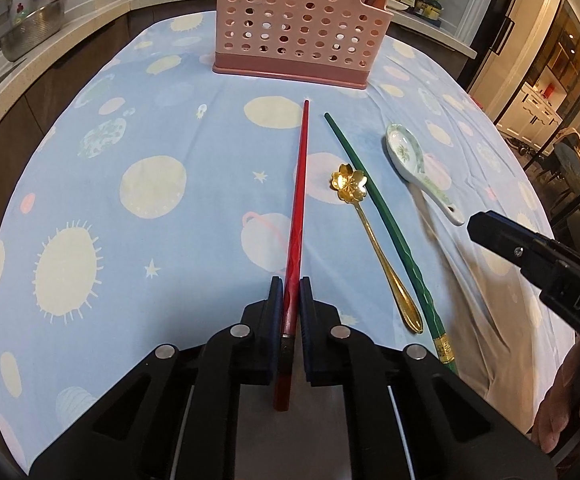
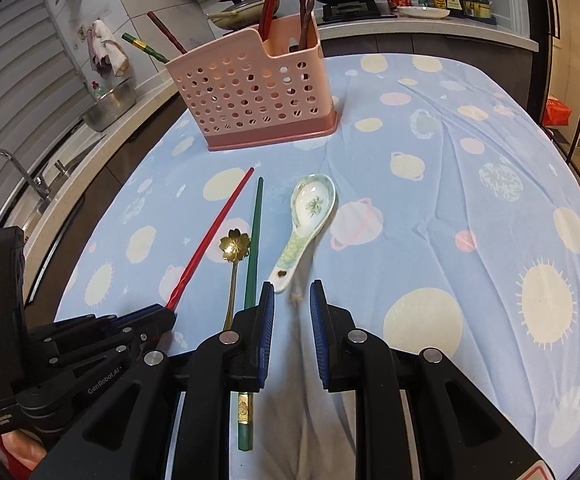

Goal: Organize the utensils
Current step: 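Close the right tool on the white spoon's handle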

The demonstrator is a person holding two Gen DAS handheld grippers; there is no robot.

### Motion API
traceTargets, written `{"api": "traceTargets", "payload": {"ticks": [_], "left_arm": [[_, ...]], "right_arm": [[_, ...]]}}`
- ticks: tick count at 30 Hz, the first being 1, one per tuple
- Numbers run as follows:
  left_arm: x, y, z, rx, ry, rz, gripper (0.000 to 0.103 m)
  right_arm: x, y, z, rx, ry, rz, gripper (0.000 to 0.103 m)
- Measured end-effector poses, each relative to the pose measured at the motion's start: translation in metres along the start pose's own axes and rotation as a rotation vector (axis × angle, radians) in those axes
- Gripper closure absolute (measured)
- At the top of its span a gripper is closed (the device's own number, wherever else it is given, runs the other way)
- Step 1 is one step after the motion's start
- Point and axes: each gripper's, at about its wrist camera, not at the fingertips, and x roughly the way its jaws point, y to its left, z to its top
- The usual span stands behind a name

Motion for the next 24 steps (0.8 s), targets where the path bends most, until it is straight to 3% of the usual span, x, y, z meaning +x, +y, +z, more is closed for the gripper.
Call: {"api": "traceTargets", "payload": {"ticks": [16,24], "left_arm": [[0.004,-0.002,0.005,0.002,0.003,-0.003,0.095],[0.005,-0.001,0.006,0.001,0.003,-0.009,0.095]], "right_arm": [[0.032,-0.01,0.023,0.054,0.027,0.023,0.084],[0.049,-0.018,0.013,0.072,0.066,0.021,0.087]]}}
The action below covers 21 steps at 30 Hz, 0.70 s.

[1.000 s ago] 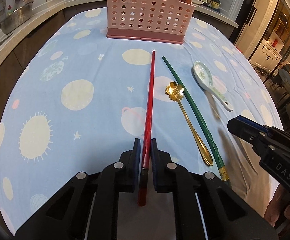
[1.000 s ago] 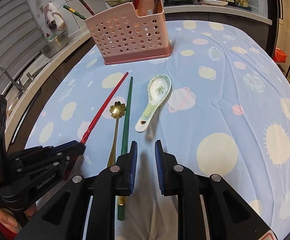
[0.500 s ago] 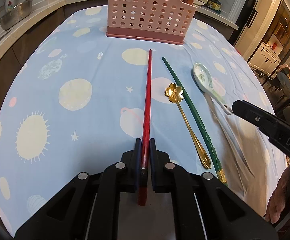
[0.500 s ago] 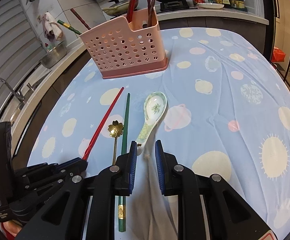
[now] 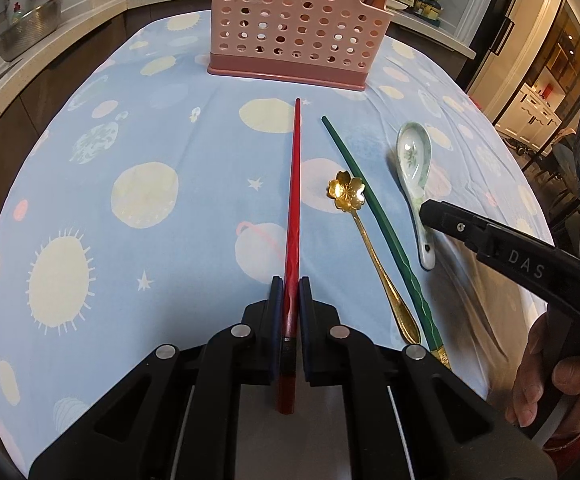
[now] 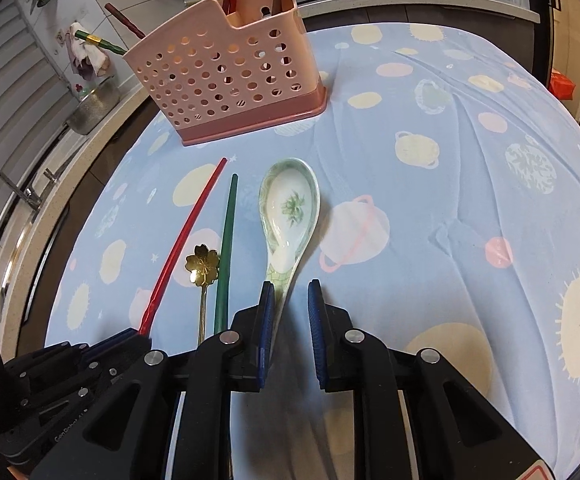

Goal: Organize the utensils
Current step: 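Close the right tool on the white spoon's handle, then lift the red chopstick and white spoon and carry them over the pink holder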

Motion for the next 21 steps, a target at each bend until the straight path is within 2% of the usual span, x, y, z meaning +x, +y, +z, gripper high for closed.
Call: {"api": "traceTargets", "payload": {"ticks": [11,16,21], "left_arm": [[0.0,0.0,-0.001,0.001,-0.003,0.001,0.095],[-0.001,0.0,-0.003,0.0,-0.004,-0.004,0.095],[-0.003,-0.001,-0.006,0.004,-0.008,-0.009,0.096]], "right_arm": [[0.003,0.014,-0.007,-0.045,0.005,-0.007,0.087],[0.002,0.014,-0.011,-0.058,-0.008,-0.025,0.094],[-0.005,0.013,-0.02,-0.07,-0.02,-0.036,0.095]]}}
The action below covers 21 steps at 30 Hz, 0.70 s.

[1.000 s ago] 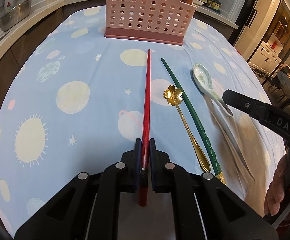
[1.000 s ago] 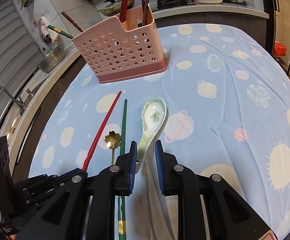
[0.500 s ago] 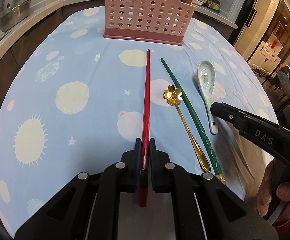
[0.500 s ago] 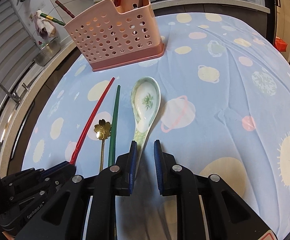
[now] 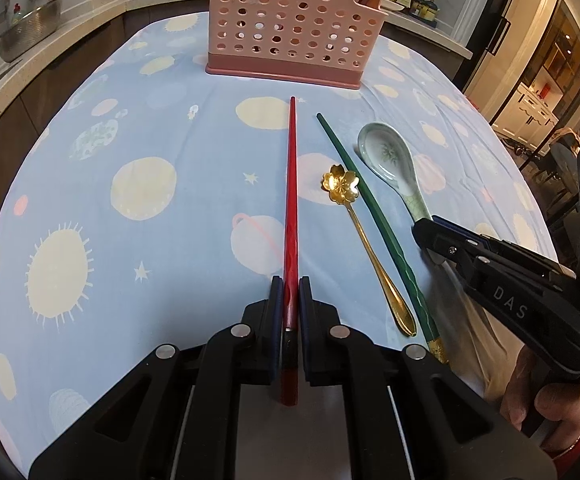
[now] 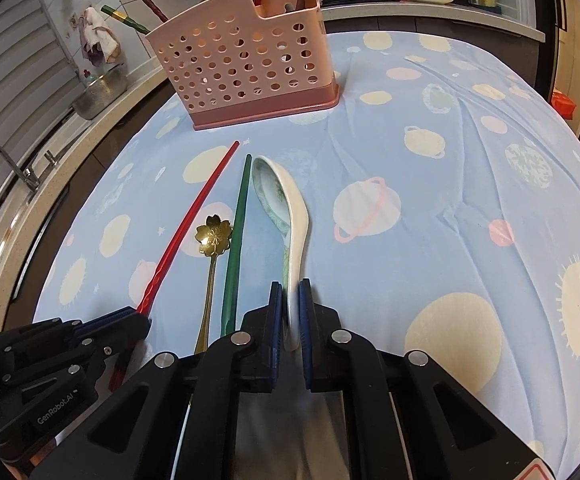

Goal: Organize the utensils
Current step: 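Lift the red chopstick and white spoon and carry them over the pink holder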

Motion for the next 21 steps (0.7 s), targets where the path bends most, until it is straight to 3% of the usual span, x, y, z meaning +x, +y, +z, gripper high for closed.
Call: {"api": "traceTargets", "payload": {"ticks": [21], "left_arm": [[-0.036,-0.001,-0.031,-0.014,0.028,-0.049,0.096]], "right_arm": [[-0.068,-0.01,-0.008,0.008,-0.091,-0.015,0.096]]}}
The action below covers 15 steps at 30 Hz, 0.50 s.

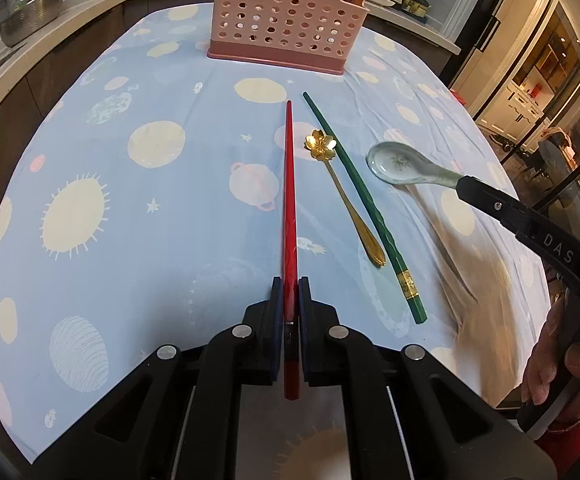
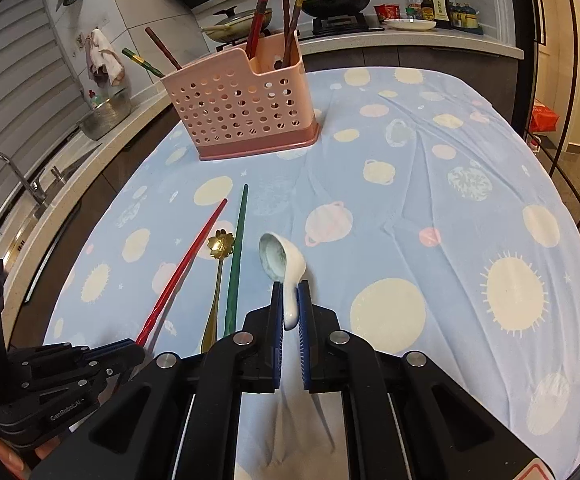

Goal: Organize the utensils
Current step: 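Lift the red chopstick and white spoon and carry them over the pink holder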

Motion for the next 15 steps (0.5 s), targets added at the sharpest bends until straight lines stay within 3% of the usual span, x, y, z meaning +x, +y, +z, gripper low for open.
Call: {"api": "traceTargets", "payload": {"ticks": [5,10,15], "left_arm": [[-0.011,-0.001,0.002,0.01,-0.024,0.005,0.096],[0.007,0.002,-0.011,0.005,0.038,0.019,0.094],[0.0,-0.001,-0.024,0.011,0.037,0.024,0.094]], "right_arm": [[-0.004,-0.002,0.005,-0.004,-0.012,0.001,0.097],[0.0,-0.004,-0.003,0.008,0.009,0.009,0.097],[0.002,-0.006,-0.013,0.016,0.031,0.014,0.097]]}}
